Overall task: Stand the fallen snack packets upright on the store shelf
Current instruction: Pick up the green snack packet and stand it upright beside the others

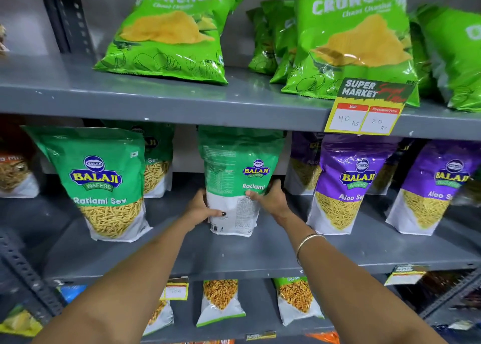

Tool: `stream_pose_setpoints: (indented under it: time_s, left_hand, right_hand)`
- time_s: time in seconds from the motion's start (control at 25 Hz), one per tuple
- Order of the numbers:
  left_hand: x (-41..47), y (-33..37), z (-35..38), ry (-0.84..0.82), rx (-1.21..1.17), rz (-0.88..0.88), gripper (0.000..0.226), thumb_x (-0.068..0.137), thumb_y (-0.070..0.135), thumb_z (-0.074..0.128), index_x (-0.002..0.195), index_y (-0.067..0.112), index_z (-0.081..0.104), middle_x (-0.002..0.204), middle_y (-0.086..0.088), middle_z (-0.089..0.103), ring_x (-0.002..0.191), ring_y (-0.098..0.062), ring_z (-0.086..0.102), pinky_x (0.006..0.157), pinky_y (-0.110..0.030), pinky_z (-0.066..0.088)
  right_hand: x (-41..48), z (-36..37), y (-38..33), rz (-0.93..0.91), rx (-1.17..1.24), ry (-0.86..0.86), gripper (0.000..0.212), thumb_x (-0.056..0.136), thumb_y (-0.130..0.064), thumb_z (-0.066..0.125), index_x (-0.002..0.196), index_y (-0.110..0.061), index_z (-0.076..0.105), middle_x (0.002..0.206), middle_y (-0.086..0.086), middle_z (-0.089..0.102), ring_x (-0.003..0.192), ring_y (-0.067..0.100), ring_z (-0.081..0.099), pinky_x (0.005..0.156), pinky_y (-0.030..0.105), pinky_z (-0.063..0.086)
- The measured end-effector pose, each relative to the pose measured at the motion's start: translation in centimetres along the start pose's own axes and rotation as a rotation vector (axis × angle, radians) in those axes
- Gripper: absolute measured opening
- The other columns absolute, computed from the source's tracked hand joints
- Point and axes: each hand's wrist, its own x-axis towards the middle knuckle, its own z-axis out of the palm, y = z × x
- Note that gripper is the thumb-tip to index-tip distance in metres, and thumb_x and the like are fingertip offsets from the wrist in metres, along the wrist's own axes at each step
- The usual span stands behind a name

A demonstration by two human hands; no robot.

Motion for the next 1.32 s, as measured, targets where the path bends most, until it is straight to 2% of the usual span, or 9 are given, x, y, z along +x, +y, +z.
stream_pose_setpoints:
  time_s: [0.16,0.44,0.56,0.64,0.72,0.88,1.04,1.12,1.32]
  left_hand:
    - [-0.2,0.5,-1.5,-0.199,0.108,-0.09,0.058,0.077,-0.006,0.057,0.132,0.005,0.044,0.104,-0.008,0.057,0.089,-0.018,0.053,0.072,-0.026,0.044]
    - [-0.3,0.9,-2.0,-0.238,0.082,-0.175,0.032,0.085,0.023,0.063,0.116,0.018,0.055,0.122,-0.001,0.051,0.116,-0.018,0.047,0.086,-0.03,0.038]
    - [0.1,1.0,-0.1,-0.205,0.028,-0.093,0.078,0.078,0.017,0.072,0.144,0.015,0.031,0.147,-0.002,0.035,0.138,-0.021,0.032,0.102,-0.031,0.036]
    - [0.4,1.4,0.5,-0.292,-0.067,-0.094,0.099,0.075,0.015,0.073,0.151,0.019,0.01,0.157,-0.003,0.023,0.144,-0.021,0.024,0.113,-0.034,0.027]
    - [0.7,1.3,1.3,-0.325,-0.115,-0.087,0.115,0.066,0.022,0.08,0.151,0.021,0.002,0.156,-0.009,0.028,0.142,-0.024,0.03,0.118,-0.039,0.024]
    - [0.8,1.3,1.1,-0.265,-0.081,-0.094,0.098,0.069,0.017,0.077,0.148,0.016,0.019,0.145,-0.016,0.043,0.134,-0.028,0.041,0.112,-0.034,0.033]
    - [0.9,1.2,0.2,-0.182,-0.022,-0.105,0.067,0.069,0.021,0.077,0.127,0.01,0.045,0.133,-0.008,0.048,0.118,-0.019,0.044,0.101,-0.029,0.036]
    - [0.9,1.5,0.2,-0.133,-0.08,-0.117,0.054,0.074,0.011,0.074,0.119,0.006,0.043,0.129,-0.015,0.054,0.108,-0.019,0.047,0.091,-0.027,0.035]
    - [1.1,1.2,0.6,-0.07,-0.068,-0.122,0.072,0.076,0.008,0.072,0.137,0.005,0.035,0.128,-0.023,0.058,0.108,-0.024,0.055,0.092,-0.029,0.039]
  right_hand:
    - [-0.4,-0.5,0.9,0.329,0.032,-0.314,0.074,0.074,-0.051,0.067,0.118,0.005,0.048,0.108,0.022,0.057,0.071,0.023,0.061,0.05,0.028,0.057]
    - [0.0,-1.1,1.7,0.244,-0.022,-0.502,0.057,0.082,-0.012,0.066,0.129,-0.024,0.037,0.108,-0.005,0.047,0.091,0.011,0.053,0.068,0.024,0.048]
    - [-0.6,-0.7,2.4,0.15,-0.119,-0.596,0.08,0.07,-0.019,0.079,0.131,-0.033,0.028,0.119,-0.016,0.049,0.104,0.005,0.052,0.072,0.025,0.053]
    - [-0.2,0.5,3.1,0.072,-0.165,-0.515,0.116,0.046,-0.039,0.09,0.139,-0.027,0.023,0.132,-0.01,0.04,0.123,0.012,0.045,0.092,0.035,0.053]
    - [-0.1,1.0,3.1,0.017,-0.179,-0.448,0.118,0.042,-0.039,0.091,0.136,-0.015,0.024,0.127,-0.007,0.03,0.128,0.013,0.038,0.108,0.034,0.039]
    - [-0.2,1.0,3.1,0.01,-0.094,-0.37,0.084,0.047,-0.017,0.083,0.11,-0.011,0.027,0.109,-0.004,0.046,0.105,0.01,0.05,0.087,0.021,0.045]
    - [1.6,0.1,4.3,-0.032,-0.033,-0.307,0.094,0.037,-0.025,0.094,0.12,-0.01,0.052,0.123,0.02,0.059,0.109,0.027,0.059,0.097,0.04,0.051]
    - [1.7,-0.7,4.1,-0.029,0.078,-0.33,0.08,0.053,0.006,0.083,0.125,-0.001,0.048,0.127,0.025,0.058,0.108,0.028,0.059,0.092,0.034,0.055]
    - [2.5,-2.2,3.5,0.016,0.188,-0.25,0.077,0.059,0.02,0.07,0.126,0.004,0.035,0.124,0.019,0.056,0.11,0.03,0.054,0.093,0.039,0.048]
